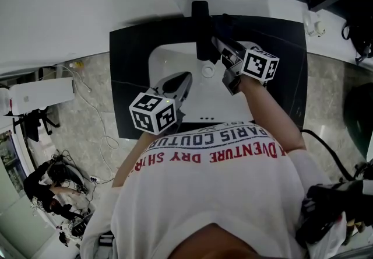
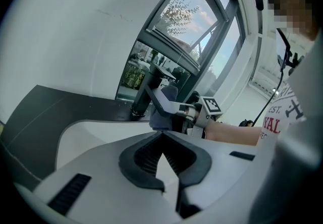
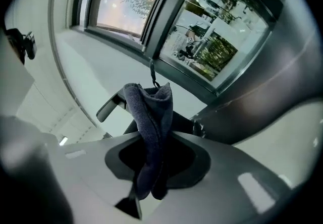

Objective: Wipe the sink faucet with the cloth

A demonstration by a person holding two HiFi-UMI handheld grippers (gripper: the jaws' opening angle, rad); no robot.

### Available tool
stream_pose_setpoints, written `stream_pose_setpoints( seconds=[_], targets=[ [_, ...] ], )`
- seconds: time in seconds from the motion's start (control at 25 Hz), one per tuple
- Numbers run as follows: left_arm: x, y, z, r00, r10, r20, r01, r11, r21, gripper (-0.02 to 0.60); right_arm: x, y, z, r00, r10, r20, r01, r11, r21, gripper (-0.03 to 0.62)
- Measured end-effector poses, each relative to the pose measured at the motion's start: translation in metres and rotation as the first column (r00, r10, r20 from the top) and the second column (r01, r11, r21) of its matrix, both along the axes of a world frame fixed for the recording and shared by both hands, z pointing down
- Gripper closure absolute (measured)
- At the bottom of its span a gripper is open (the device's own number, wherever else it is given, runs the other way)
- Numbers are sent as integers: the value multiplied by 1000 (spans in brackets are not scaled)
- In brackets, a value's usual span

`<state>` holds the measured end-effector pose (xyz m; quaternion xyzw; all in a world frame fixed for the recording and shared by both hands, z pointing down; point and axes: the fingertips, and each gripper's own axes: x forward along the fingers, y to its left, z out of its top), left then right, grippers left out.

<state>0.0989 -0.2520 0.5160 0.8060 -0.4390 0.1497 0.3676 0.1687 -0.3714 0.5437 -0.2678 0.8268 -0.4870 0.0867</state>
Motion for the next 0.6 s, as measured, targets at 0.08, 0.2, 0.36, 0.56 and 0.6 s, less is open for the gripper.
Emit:
stream_pose_setpoints(
  seconds=[0.08, 0.2, 0.36, 0.56, 0.6],
  targets=[
    [-2, 0, -1, 1000, 0, 5, 0, 1000, 1, 581, -7, 3, -1, 998, -6, 55, 7, 1000, -14, 513],
    [-4, 2, 0, 1000, 0, 10, 0, 1000, 1, 581, -15, 2, 1, 996, -3, 91, 6, 1000, -29, 513],
    [-11, 2, 2, 1000, -4, 10, 4, 1000, -1, 580, -20, -3, 11, 995, 16, 100, -10, 998, -58, 513],
    [-20, 2, 6, 1000, -10, 8, 10, 1000, -7, 580, -22, -8, 27, 998, 45, 51, -41, 996, -83, 513],
    [-21, 2, 6, 1000, -10, 6, 10, 1000, -8, 580, -21, -9, 30, 998, 55, 33, -52, 995, -89, 513]
  ],
)
